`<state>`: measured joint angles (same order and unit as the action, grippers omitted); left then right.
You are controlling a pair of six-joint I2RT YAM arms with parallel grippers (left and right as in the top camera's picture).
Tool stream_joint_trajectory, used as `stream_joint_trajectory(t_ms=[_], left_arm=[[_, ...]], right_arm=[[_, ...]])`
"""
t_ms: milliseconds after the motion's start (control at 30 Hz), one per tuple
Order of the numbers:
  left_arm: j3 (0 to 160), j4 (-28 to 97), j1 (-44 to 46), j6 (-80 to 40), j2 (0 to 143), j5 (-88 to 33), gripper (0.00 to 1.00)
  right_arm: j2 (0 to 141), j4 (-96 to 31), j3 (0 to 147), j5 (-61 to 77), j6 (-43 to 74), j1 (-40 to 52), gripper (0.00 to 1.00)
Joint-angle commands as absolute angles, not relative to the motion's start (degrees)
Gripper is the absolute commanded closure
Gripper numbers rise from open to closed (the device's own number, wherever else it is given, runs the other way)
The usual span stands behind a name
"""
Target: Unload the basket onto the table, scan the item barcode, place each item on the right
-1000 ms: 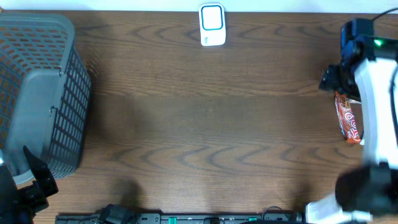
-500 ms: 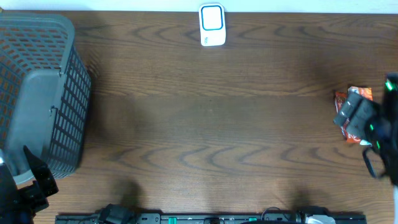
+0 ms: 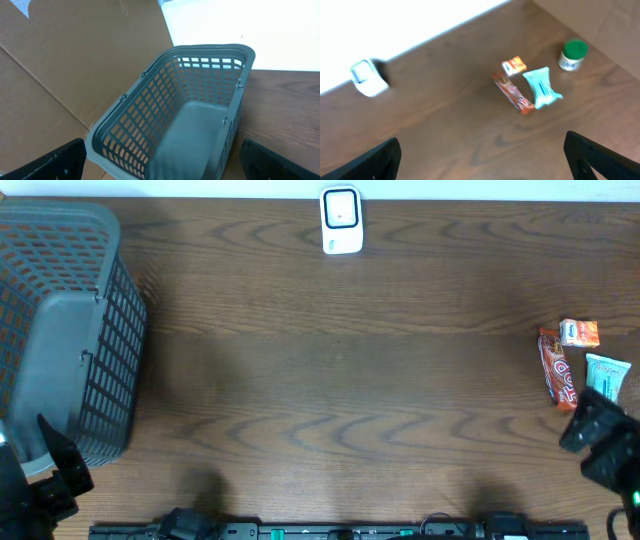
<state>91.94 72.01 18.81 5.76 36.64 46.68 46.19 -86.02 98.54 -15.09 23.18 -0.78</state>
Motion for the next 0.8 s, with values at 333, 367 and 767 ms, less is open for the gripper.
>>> stream_joint_trajectory(t_ms=[333,367,767], left_arm=[[92.09,72.10,18.61,5.06,36.69,47.00,0.02],[92.09,72.10,18.61,5.04,36.71,47.00,0.02],[92.09,72.10,18.61,5.06,36.71,47.00,0.02]], right_arm=[[23.68,-68.71,81.49,-16.10,22.63,-0.43,0.01],[22.13,-66.04,78.81,-15.94,22.63,-0.43,0.01],[7.70,-27.86,40.86,-11.29,22.63,-0.43,0.01]])
